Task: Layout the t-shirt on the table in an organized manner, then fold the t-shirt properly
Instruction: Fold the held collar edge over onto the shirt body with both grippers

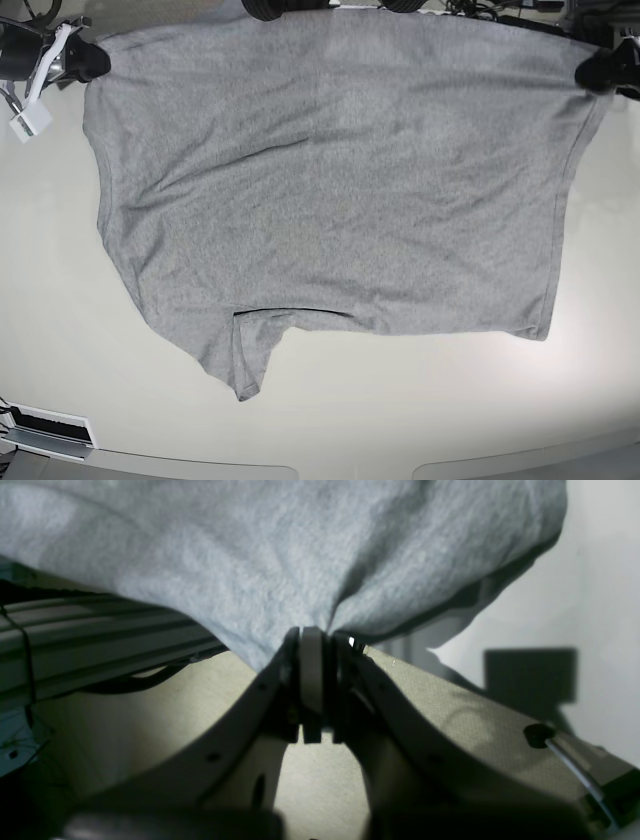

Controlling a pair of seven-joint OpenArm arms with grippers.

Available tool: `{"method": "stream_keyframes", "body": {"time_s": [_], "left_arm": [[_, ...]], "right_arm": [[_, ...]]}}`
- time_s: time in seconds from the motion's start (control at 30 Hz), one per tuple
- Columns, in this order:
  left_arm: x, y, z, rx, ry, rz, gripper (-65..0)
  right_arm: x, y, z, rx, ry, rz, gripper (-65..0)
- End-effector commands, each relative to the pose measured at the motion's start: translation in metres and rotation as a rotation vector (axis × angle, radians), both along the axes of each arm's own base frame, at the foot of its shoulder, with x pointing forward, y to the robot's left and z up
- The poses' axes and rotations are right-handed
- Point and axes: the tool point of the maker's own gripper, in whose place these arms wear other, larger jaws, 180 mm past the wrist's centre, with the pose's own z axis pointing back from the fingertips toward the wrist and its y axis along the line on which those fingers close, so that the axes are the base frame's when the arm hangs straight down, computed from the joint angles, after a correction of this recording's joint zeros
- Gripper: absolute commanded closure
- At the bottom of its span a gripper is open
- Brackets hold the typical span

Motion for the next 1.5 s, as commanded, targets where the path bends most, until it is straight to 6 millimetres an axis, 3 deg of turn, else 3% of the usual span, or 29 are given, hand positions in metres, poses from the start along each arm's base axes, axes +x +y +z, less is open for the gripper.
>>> {"method": "stream_keyframes", "body": {"time_s": [0.0, 0.17, 0.43, 0.87, 1.1, 1.37, 1.47], "left_arm": [[0.013, 0.001, 0.01, 0.004, -0.057, -0.009, 0.0], [0.04, 0.008, 0.01, 0.073, -0.152, 0.003, 0.0], [0.066, 0.002, 0.021, 0.037, -0.26, 0.044, 0.0], [0.077, 0.024, 0.014, 0.134, -0.317, 0.09, 0.0], [0.092, 0.045, 0.002, 0.114, -0.309, 0.179, 0.0], [0.101, 0.027, -0.025, 0.096, -0.259, 0.128, 0.0], [0.108, 0.027, -0.021, 0.098, -0.298, 0.134, 0.0]], "right_arm": [[0.011, -0.001, 0.009, 0.002, -0.049, 0.008, 0.0], [0.027, -0.002, 0.012, -0.006, -0.118, -0.016, 0.0], [0.053, 0.001, 0.017, -0.01, -0.214, -0.053, 0.0], [0.089, -0.002, 0.018, -0.092, -0.326, -0.064, 0.0], [0.089, 0.022, 0.011, -0.057, -0.321, -0.005, 0.0], [0.107, 0.023, 0.007, -0.154, -0.369, 0.046, 0.0], [0.114, 0.019, 0.009, -0.181, -0.385, 0.048, 0.0]]}}
